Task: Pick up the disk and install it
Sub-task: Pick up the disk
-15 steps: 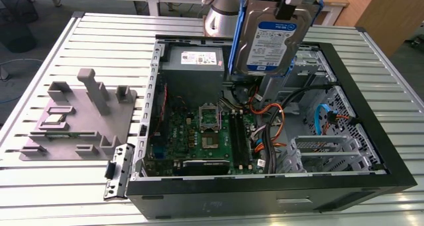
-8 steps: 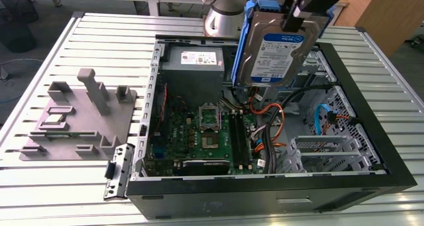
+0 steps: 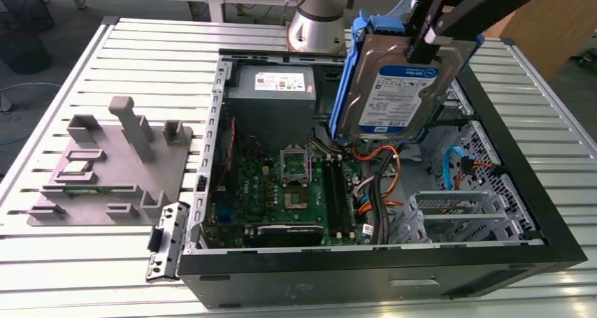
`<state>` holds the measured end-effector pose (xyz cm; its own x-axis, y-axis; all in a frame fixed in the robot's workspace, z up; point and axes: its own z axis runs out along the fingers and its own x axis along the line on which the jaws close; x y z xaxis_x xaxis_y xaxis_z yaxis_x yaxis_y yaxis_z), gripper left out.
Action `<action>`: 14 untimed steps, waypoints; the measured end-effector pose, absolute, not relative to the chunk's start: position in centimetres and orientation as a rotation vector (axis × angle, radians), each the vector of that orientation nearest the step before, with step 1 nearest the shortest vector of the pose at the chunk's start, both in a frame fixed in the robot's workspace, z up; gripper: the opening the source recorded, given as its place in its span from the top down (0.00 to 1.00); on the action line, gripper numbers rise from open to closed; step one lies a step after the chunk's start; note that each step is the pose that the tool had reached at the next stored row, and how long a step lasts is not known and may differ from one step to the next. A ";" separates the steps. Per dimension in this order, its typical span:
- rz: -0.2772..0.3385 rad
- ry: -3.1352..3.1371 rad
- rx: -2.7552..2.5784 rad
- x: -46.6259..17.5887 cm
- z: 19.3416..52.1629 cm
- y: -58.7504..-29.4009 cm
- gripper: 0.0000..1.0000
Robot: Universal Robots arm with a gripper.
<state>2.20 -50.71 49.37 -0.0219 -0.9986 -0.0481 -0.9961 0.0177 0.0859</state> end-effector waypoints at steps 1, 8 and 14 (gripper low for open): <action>-0.148 -2.222 2.179 2.2 49.4 -51.0 0.65; -0.148 -2.222 2.179 2.3 49.4 -51.8 0.65; -0.148 -2.222 2.179 2.3 49.4 -51.8 0.65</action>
<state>2.30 -51.78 49.36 -0.0219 -0.9986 -0.0480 -0.9961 0.0178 0.0859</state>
